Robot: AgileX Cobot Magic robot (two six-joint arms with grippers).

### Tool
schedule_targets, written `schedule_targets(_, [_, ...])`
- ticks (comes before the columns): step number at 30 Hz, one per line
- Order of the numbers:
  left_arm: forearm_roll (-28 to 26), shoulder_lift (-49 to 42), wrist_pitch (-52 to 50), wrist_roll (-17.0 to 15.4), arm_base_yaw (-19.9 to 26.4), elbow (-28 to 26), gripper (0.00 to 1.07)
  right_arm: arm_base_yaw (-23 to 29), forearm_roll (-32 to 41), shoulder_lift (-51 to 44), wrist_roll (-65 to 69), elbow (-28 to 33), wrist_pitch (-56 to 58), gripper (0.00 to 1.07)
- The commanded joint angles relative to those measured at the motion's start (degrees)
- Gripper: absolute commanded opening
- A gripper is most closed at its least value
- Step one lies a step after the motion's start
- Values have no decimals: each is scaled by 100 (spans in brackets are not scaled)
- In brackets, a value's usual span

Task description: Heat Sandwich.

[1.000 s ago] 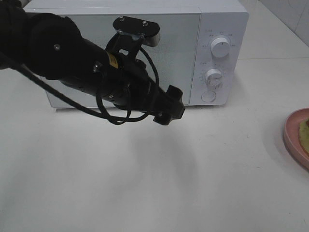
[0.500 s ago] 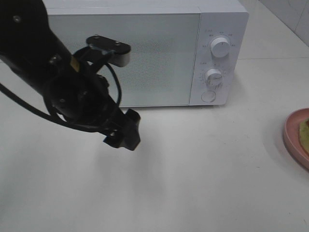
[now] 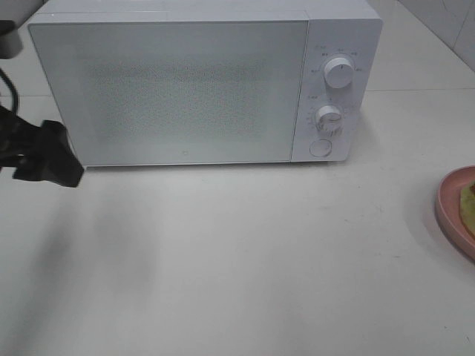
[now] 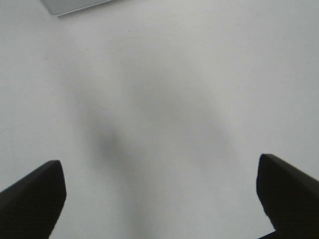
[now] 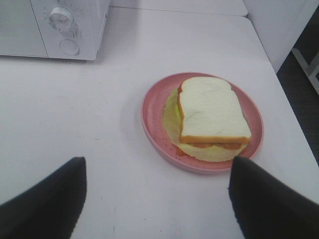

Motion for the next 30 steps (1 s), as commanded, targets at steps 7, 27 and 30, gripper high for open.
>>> schedule_targets(7, [80,-1152,705,6,1364,395,98,-46,-17,-149,17,-11,-17,76])
schedule_targets(27, [166,-3759,1329,-40,2040,1736,98,-46,-17,-149,17,-11,-17,76])
schedule_targets(30, [160,-4183,1352,-40,2040,1925,98,-46,-17,-149,17,-11,-17,76])
